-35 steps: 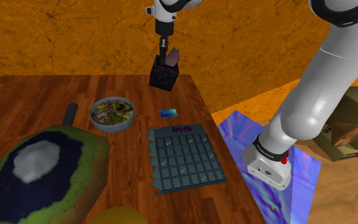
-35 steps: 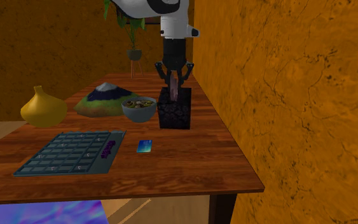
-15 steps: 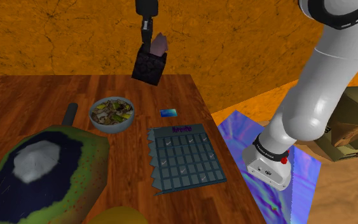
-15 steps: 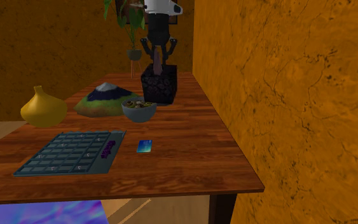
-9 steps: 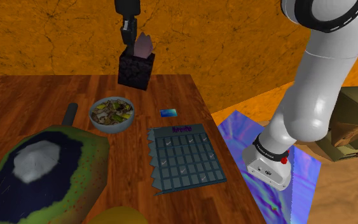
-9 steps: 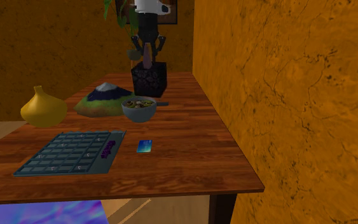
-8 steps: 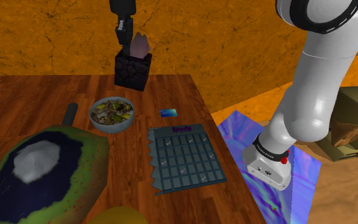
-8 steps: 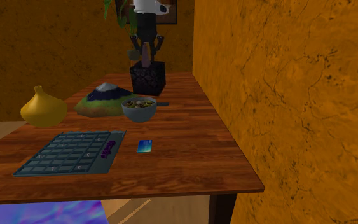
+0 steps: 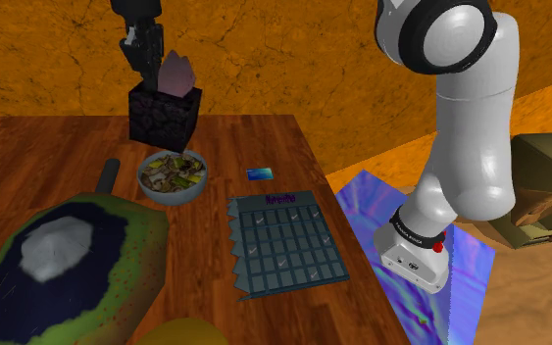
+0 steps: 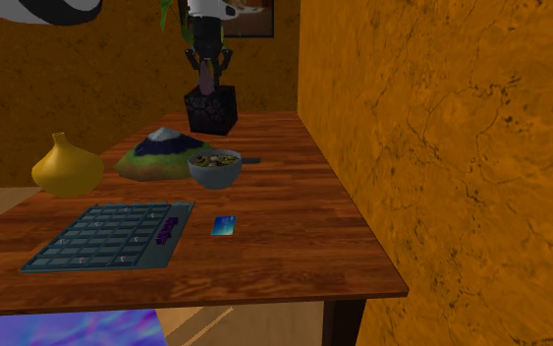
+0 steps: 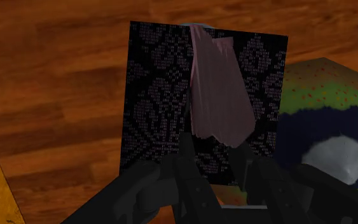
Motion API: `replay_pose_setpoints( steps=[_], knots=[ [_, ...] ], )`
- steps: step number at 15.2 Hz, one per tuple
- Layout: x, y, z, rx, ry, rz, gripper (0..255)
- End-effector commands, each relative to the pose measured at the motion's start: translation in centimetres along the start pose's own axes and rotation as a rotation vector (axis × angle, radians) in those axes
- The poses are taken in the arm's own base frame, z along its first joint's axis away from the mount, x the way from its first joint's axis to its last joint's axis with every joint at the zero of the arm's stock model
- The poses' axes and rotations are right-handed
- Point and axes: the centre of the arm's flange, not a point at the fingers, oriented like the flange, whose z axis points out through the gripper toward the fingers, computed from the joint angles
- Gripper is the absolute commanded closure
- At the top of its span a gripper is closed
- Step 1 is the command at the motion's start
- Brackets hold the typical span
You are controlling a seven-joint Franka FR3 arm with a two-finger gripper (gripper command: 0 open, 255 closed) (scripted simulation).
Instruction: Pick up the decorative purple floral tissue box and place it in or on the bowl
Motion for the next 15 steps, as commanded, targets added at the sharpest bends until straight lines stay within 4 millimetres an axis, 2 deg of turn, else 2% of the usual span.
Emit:
replay_pose_setpoints(
  steps=[1, 15],
  knots=[
    [1.9, -1.8, 0.0, -0.001, 0.002, 0.003, 255],
    [2.0, -1.7, 7.4, -0.001, 0.002, 0.003, 255]
  ],
)
